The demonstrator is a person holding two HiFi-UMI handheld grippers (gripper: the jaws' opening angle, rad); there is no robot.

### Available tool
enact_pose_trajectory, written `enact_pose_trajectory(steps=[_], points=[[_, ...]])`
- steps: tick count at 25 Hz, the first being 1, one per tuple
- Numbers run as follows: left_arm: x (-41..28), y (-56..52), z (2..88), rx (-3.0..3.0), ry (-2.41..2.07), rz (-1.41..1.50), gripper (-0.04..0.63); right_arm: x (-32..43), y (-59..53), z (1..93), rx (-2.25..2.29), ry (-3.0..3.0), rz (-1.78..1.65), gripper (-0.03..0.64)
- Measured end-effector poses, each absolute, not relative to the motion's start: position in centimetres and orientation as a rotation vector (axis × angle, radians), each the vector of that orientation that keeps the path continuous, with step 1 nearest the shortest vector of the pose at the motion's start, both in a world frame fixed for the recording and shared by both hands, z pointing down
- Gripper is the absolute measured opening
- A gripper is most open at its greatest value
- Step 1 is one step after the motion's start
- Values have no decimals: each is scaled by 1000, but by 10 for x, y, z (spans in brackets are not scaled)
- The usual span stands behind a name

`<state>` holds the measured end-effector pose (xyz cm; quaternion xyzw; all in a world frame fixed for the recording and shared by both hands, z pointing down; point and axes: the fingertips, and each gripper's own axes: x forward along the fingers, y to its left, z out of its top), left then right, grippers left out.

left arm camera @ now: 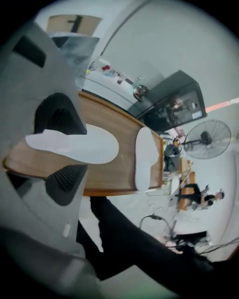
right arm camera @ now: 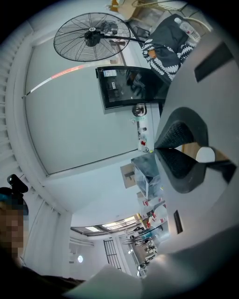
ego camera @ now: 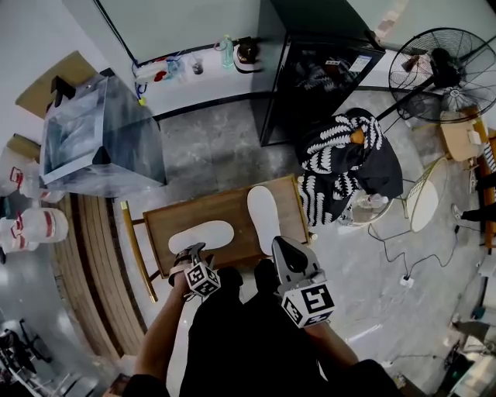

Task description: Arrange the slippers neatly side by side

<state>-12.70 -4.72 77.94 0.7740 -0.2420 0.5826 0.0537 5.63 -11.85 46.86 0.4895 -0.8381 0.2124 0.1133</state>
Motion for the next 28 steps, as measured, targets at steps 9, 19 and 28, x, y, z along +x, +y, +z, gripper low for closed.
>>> enact_pose_trajectory(steps=[9,19,28], points=[[-146,-51,822,2294,-456,2075,212,59,-119,472,1433,-2447,616,12],[-143,-57,838,2277,-469,2126,98,65,-115,474,1448,-2428,625,12],[-149,-59,833,2227,-510,2098,43,70,-113,476,1467,-2415,627,12]])
